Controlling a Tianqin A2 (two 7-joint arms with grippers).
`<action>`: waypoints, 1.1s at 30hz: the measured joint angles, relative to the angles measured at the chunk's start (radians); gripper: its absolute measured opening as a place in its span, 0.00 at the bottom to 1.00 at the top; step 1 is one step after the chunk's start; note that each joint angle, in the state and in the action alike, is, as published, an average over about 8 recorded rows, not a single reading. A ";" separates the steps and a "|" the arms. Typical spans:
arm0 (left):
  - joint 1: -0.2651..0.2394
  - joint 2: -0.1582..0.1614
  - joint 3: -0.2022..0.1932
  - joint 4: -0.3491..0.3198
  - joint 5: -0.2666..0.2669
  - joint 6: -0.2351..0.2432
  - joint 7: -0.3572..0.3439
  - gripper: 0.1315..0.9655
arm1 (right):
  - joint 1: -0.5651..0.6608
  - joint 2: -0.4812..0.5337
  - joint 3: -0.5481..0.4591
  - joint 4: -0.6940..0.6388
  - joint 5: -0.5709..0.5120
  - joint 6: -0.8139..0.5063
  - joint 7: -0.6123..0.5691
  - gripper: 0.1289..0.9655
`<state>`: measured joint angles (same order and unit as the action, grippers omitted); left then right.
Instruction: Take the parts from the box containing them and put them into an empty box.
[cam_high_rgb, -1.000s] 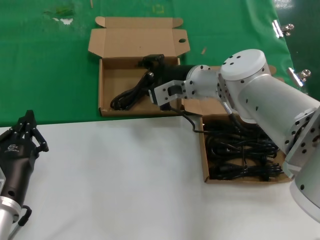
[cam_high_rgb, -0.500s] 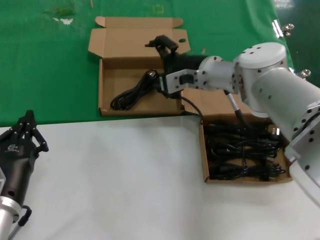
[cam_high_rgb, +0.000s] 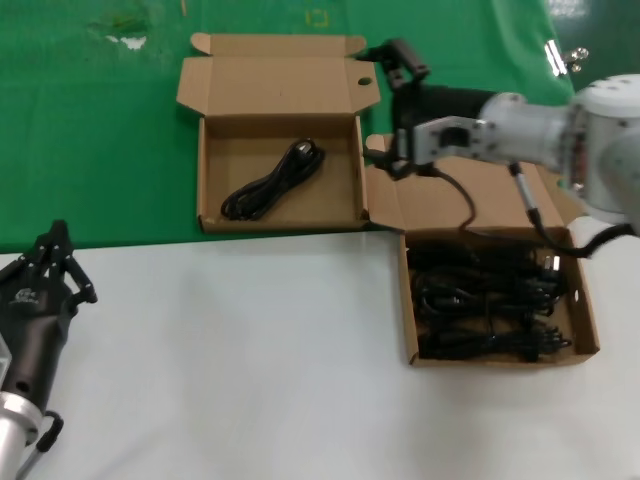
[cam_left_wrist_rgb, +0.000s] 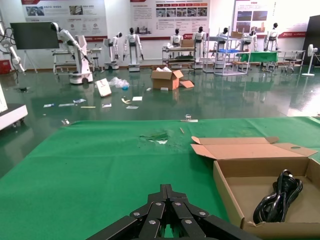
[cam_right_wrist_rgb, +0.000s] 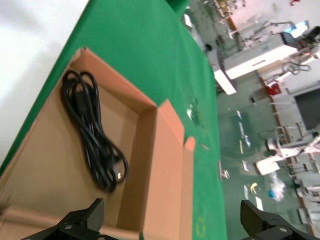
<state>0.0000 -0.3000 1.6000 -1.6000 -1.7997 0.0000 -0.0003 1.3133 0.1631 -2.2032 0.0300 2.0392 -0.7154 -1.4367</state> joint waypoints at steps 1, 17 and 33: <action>0.000 0.000 0.000 0.000 0.000 0.000 0.000 0.01 | -0.006 0.017 0.021 0.009 -0.003 -0.015 -0.005 0.93; 0.000 0.000 0.000 0.000 0.000 0.000 0.000 0.01 | -0.381 0.306 0.315 0.594 -0.041 -0.051 0.192 1.00; 0.000 0.000 0.000 0.000 0.000 0.000 0.000 0.01 | -0.667 0.420 0.507 0.948 -0.068 0.023 0.331 1.00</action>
<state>0.0000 -0.3000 1.6000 -1.6000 -1.7997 0.0000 -0.0003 0.6463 0.5828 -1.6958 0.9778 1.9713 -0.6925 -1.1055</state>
